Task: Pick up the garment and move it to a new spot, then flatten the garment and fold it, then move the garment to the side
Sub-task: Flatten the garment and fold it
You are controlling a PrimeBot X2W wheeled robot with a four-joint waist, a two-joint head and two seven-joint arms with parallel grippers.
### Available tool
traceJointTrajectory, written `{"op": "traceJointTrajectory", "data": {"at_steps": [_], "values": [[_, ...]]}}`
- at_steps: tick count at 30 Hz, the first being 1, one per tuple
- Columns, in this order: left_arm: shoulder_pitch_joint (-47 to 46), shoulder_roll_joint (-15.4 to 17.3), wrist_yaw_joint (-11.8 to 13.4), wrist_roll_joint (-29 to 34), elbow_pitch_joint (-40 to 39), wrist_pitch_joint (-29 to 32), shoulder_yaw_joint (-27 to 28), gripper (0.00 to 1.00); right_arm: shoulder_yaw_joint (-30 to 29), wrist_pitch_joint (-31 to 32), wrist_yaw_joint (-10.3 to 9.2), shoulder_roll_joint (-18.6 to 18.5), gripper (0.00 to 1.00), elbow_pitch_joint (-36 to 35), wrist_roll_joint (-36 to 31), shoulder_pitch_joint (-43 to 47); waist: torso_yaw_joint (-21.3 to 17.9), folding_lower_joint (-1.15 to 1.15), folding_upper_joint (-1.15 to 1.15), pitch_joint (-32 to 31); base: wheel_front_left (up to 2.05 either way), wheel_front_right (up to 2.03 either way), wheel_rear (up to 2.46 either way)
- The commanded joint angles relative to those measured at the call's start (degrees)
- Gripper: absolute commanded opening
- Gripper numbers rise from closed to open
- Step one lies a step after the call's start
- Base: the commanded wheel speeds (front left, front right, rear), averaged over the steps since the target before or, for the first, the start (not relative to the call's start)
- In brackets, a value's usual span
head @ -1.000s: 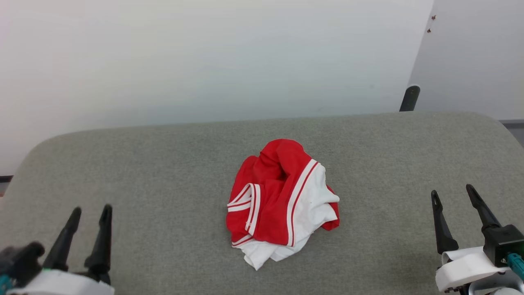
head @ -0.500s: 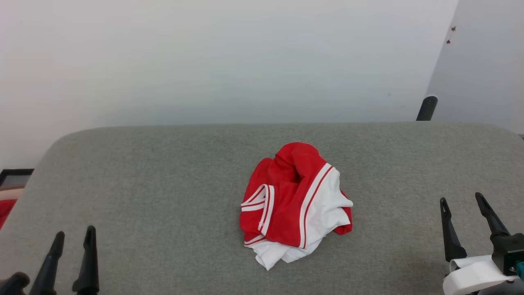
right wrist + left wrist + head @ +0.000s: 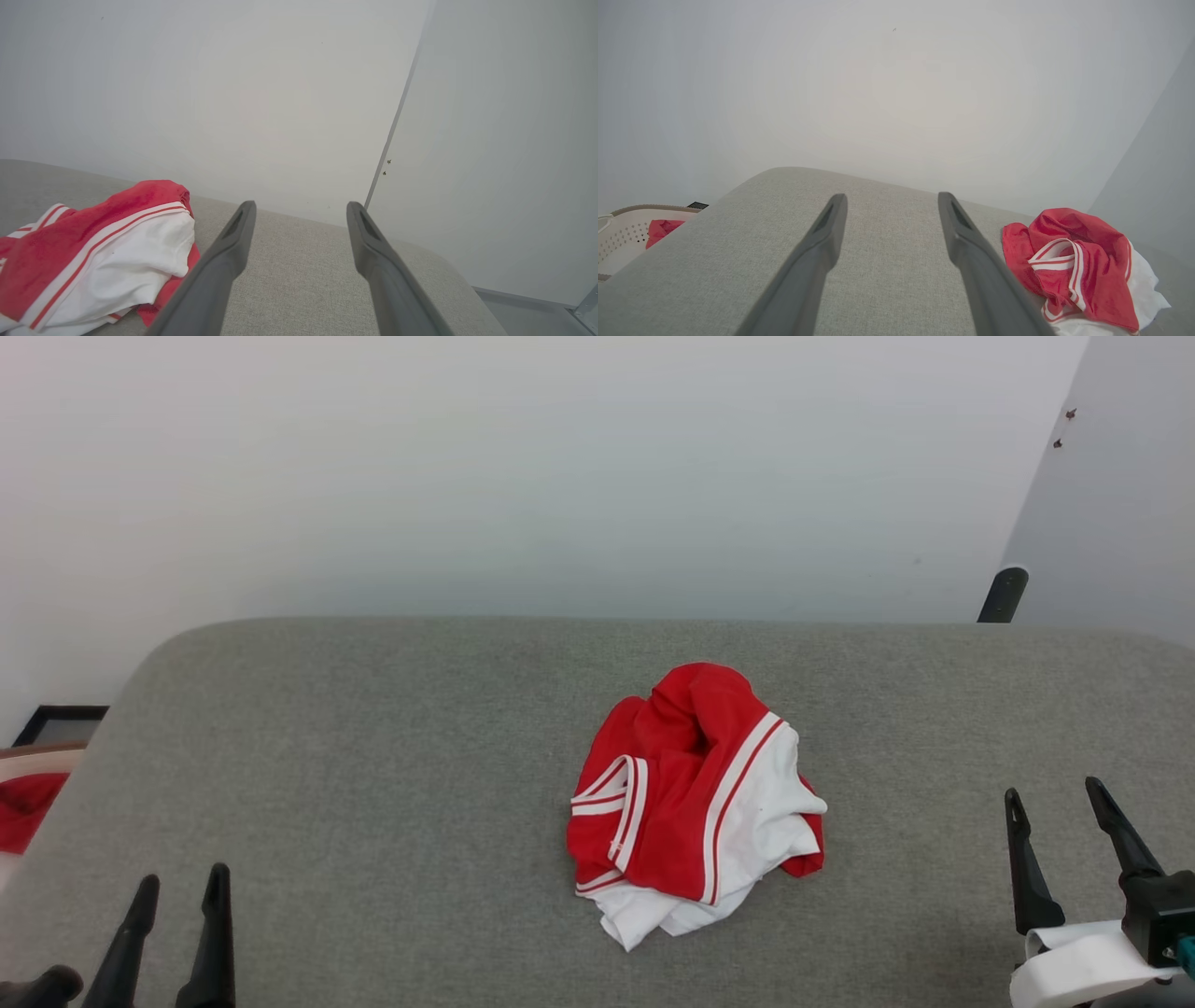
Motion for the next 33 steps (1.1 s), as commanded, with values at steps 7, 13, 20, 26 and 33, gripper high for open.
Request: {"op": "traceJointTrajectory", "data": {"at_steps": [7, 13, 20, 26, 33], "values": [[-0.56, -0.35, -0.64, 0.6, 0.37, 0.01, 0.35, 1.0, 0.52, -0.04, -0.02, 0.02, 1.0, 0.1, -0.23, 0.96, 0.46, 0.0, 0.0, 0.25, 0.0, 0.0, 0.0], [-1.01, -0.43, -0.97, 0.65, 0.53, 0.0, -0.19, 1.0, 2.21, -0.04, -0.02, -0.23, 1.0, 0.86, 0.35, 0.89, 1.4, 0.0, 0.0, 0.78, 0.0, 0.0, 0.0], [-1.85, -0.85, -1.1, 0.52, 1.07, 0.0, -1.14, 1.0, 6.54, -0.04, -0.02, -1.79, 1.0, 3.46, 2.63, -1.26, 4.34, 0.0, 0.0, 2.17, 0.0, 0.0, 0.0], [-2.75, -1.25, -1.27, 0.78, 1.83, 0.01, -2.92, 1.0, 11.04, 3.06, -0.02, -3.96, 1.0, 5.59, 5.47, -3.79, 8.11, 0.0, 0.0, 3.23, 0.0, 0.0, 0.0], [-4.66, -1.93, -1.44, 0.77, 2.66, 0.01, -5.34, 1.0, 14.76, 10.56, -0.02, -6.31, 1.0, 5.75, 8.72, -6.44, 12.04, 0.0, 0.0, 5.22, 0.0, 0.0, 0.0]]}}
